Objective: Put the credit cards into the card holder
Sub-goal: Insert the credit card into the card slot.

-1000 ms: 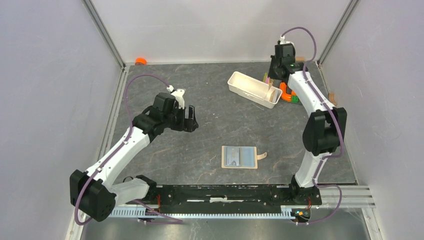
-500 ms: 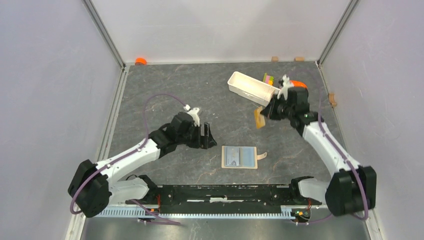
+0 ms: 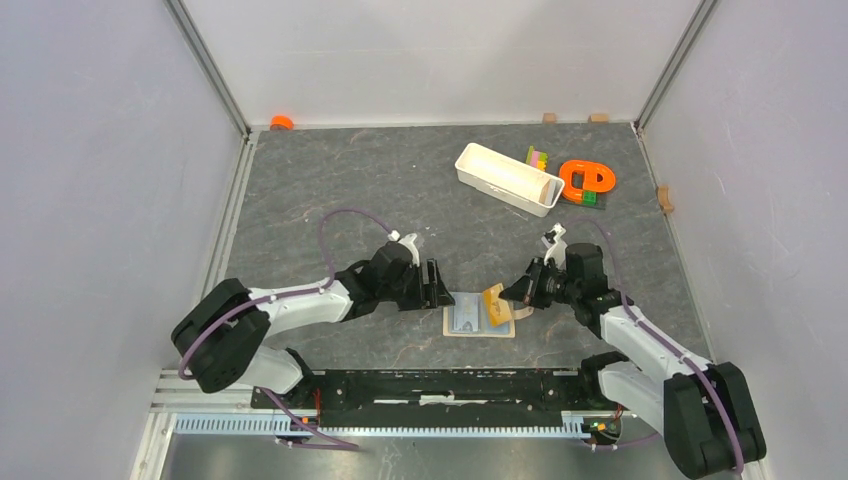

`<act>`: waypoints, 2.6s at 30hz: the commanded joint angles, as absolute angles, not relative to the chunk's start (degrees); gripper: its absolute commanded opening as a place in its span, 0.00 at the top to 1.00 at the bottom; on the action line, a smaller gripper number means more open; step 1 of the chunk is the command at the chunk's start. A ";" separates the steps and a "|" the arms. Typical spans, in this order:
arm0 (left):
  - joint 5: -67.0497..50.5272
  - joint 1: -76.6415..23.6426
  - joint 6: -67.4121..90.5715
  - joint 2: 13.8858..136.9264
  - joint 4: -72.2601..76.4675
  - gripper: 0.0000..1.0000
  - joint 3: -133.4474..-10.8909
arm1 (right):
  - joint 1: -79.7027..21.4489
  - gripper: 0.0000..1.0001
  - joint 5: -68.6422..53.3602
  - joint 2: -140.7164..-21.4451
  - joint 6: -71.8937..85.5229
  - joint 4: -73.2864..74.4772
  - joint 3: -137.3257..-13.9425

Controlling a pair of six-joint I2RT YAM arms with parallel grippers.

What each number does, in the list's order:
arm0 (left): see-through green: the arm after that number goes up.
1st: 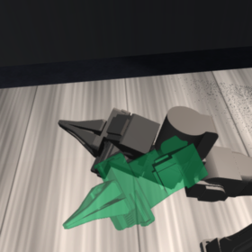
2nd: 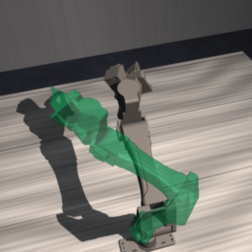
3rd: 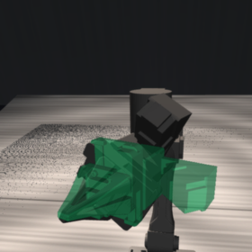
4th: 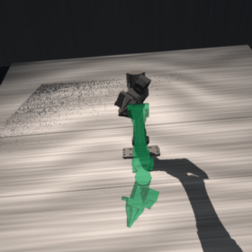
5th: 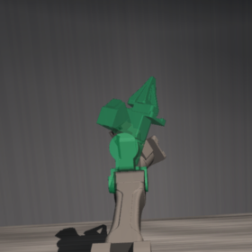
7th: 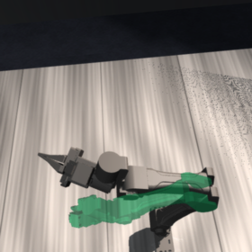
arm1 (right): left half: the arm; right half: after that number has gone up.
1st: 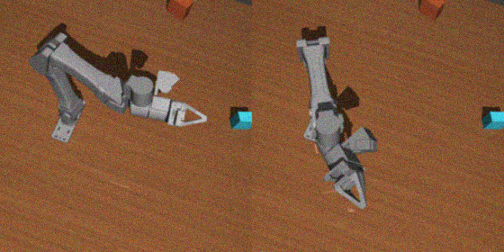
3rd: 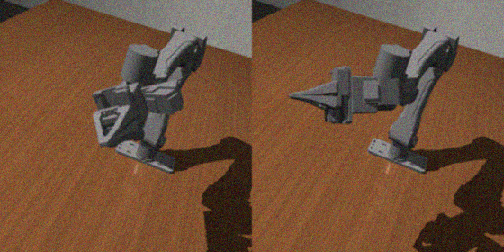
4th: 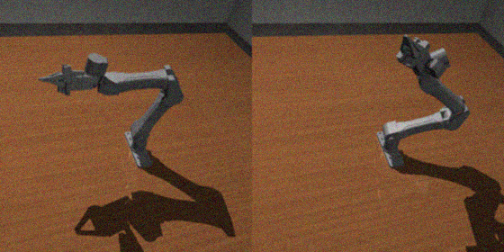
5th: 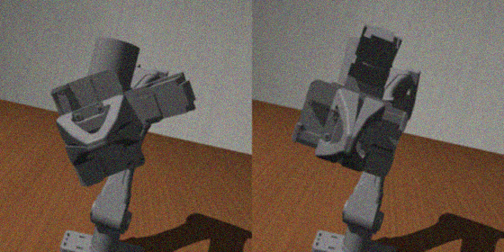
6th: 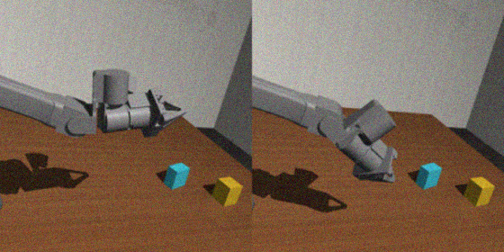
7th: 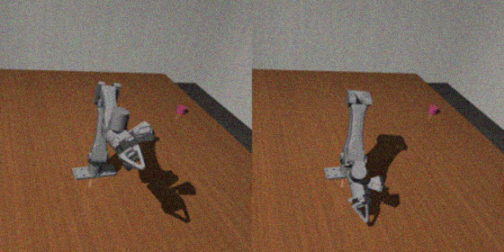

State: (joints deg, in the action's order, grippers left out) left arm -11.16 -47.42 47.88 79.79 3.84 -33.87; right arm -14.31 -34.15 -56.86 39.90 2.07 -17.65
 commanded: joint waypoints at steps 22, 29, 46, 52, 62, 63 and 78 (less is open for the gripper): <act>-11.03 -48.86 50.72 85.13 9.84 0.30 -32.60 | -17.72 1.00 -35.23 -63.72 44.21 -12.02 -11.87; -11.10 -48.87 50.43 86.87 10.36 0.34 -32.30 | -17.99 1.00 -34.13 -65.50 44.40 -13.50 -10.79; -11.45 -48.96 49.83 89.14 10.99 0.47 -32.12 | -20.49 1.00 -28.13 -71.87 45.97 -22.87 -9.28; -11.51 -48.96 49.75 89.23 10.99 0.49 -32.06 | -21.44 1.00 -23.49 -72.12 46.23 -25.42 -8.03; -11.95 -48.96 49.75 89.53 10.99 0.51 -32.15 | -23.07 1.00 -20.66 -73.51 46.65 -29.62 -6.33; -11.95 -48.96 49.75 89.56 10.99 0.51 -32.16 | -23.40 1.00 -20.54 -73.63 46.72 -29.73 -6.33; -12.48 -49.31 50.01 89.38 11.95 0.55 -31.79 | -28.40 1.00 -15.36 -72.07 51.88 -33.17 -2.42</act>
State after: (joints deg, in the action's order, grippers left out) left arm -12.40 -48.64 50.09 88.51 12.36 -32.88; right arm -27.11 -19.38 -71.20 51.92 -35.20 -4.12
